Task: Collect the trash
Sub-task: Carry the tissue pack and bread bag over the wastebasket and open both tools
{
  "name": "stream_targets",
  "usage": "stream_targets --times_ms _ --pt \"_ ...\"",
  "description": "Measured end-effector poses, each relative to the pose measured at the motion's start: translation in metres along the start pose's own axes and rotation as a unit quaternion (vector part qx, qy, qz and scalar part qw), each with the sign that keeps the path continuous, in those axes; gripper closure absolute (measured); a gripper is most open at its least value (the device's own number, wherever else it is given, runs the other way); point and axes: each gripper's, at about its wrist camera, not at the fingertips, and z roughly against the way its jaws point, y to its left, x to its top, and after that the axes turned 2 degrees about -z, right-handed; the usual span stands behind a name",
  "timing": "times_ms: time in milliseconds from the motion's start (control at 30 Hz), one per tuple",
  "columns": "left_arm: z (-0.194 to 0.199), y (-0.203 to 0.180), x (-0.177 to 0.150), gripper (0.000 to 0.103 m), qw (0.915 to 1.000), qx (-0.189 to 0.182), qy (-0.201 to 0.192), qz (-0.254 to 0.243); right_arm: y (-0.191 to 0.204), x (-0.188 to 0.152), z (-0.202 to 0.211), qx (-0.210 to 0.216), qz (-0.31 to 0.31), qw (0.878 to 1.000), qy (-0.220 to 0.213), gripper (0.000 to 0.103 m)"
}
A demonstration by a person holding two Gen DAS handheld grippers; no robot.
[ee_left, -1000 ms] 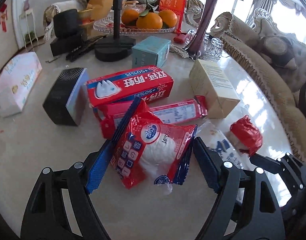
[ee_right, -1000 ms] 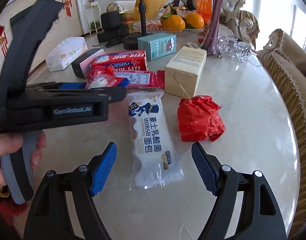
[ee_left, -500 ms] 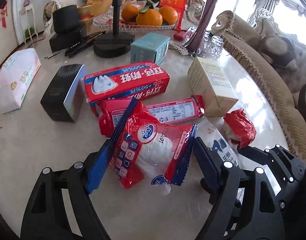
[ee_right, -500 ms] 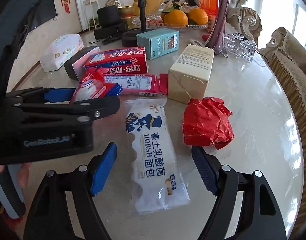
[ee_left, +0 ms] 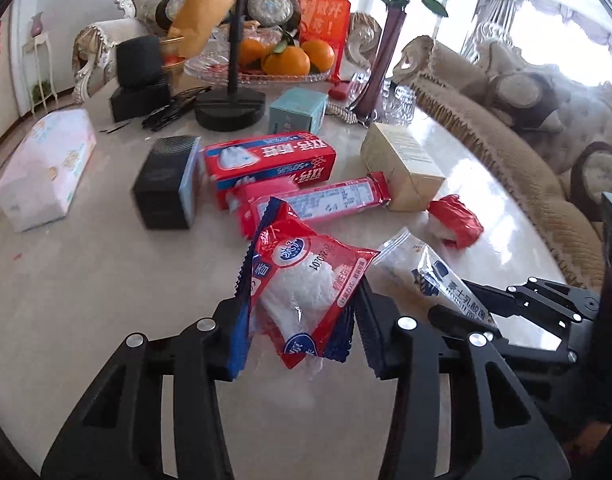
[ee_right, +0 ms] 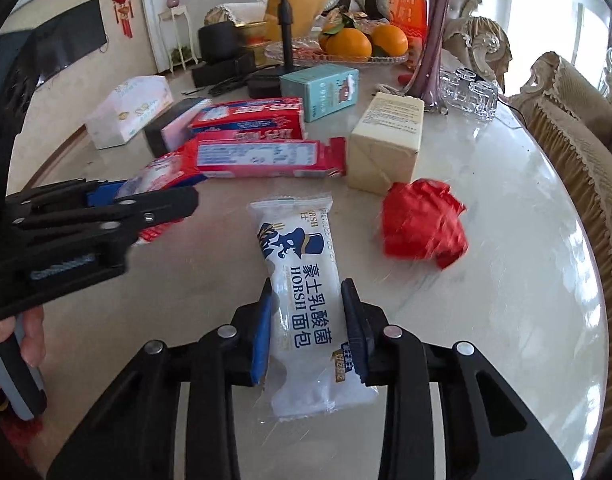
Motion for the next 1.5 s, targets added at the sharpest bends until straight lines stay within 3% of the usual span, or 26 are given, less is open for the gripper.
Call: stream_targets --times_ms 133,300,467,600,800,967,1100,1233,1400,1500 --pt "0.028 0.012 -0.017 0.058 0.9989 -0.040 -0.008 0.023 0.003 -0.010 0.021 0.009 -0.026 0.999 -0.029 0.073" --pt "0.109 0.006 -0.057 0.058 0.9951 -0.062 -0.074 -0.020 0.009 -0.039 0.075 0.029 -0.048 0.994 -0.092 0.073" --pt "0.175 -0.004 -0.111 0.058 0.9897 -0.092 -0.096 -0.053 0.024 -0.093 0.133 0.056 -0.074 0.986 -0.136 0.072" --pt "0.213 -0.022 -0.159 0.058 0.9861 -0.109 -0.089 -0.088 0.049 -0.136 0.175 0.074 -0.074 0.984 -0.143 0.072" --pt "0.249 -0.044 -0.246 0.058 0.9835 -0.132 -0.034 -0.119 0.089 -0.203 0.233 0.087 -0.075 0.985 -0.132 0.072" --pt "0.240 -0.044 -0.317 0.058 0.9852 -0.133 0.037 -0.101 0.111 -0.270 0.218 0.096 -0.112 0.988 -0.045 0.072" --pt "0.207 -0.045 -0.358 0.058 0.9832 -0.122 0.089 -0.104 0.120 -0.313 0.185 0.078 -0.147 0.986 0.023 0.072" --pt "0.164 -0.044 -0.376 0.058 0.9797 -0.115 0.133 -0.096 0.119 -0.332 0.152 0.060 -0.164 0.982 0.066 0.073" --pt "0.142 -0.045 -0.388 0.056 0.9772 -0.112 0.153 -0.095 0.118 -0.342 0.125 0.039 -0.161 0.982 0.090 0.073" --pt "0.136 -0.043 -0.388 0.045 0.9796 -0.093 0.153 -0.092 0.120 -0.347 0.116 0.033 -0.153 0.984 0.090 0.072"
